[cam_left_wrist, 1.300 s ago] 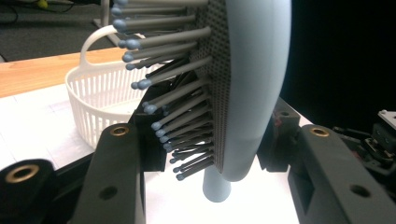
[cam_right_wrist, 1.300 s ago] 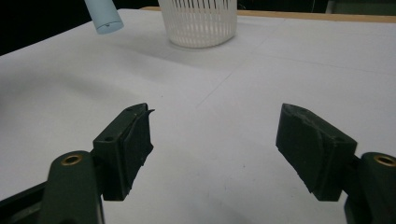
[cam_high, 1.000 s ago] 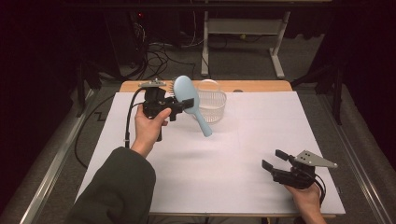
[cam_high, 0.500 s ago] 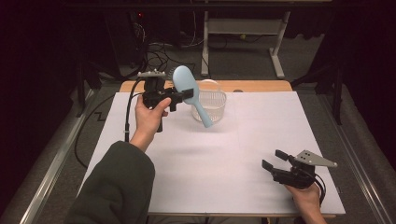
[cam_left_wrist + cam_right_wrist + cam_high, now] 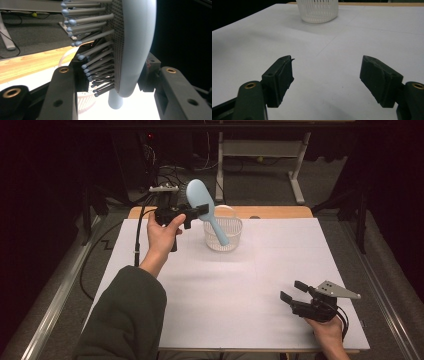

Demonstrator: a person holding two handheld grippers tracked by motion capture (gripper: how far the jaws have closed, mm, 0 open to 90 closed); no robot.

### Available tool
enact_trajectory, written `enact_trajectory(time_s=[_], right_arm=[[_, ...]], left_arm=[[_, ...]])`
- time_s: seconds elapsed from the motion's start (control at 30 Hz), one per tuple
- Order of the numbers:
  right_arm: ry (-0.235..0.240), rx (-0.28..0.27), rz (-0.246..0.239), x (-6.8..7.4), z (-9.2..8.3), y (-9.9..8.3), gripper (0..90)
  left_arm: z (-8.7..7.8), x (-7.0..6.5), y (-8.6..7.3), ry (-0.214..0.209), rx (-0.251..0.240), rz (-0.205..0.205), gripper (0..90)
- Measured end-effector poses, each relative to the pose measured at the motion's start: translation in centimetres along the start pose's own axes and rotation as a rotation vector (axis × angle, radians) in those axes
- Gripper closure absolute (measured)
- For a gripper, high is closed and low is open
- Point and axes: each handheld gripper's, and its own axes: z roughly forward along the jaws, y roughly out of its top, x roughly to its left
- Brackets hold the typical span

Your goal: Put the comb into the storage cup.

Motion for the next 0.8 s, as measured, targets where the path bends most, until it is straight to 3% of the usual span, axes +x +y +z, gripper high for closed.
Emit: enact_trajectory(time_s=[0.27,0.6,0.8], right_arm=[[-0.001,0.000,-0.001,0.0,0.0,0.0,27.3],[0.001,0.000,0.000,0.0,0.0,0.0,27.3],[0.001,0.004,-0.006,0.0,0.0,0.0,27.5]], left_arm=[[0.8,0.5,0.6,0.018,-0.021,-0.026,53.5],[1.7,0.9,1.1,0.066,-0.033,-0.014,53.5],[2.3,1.1,1.4,0.073,-0.052,-0.031,53.5]])
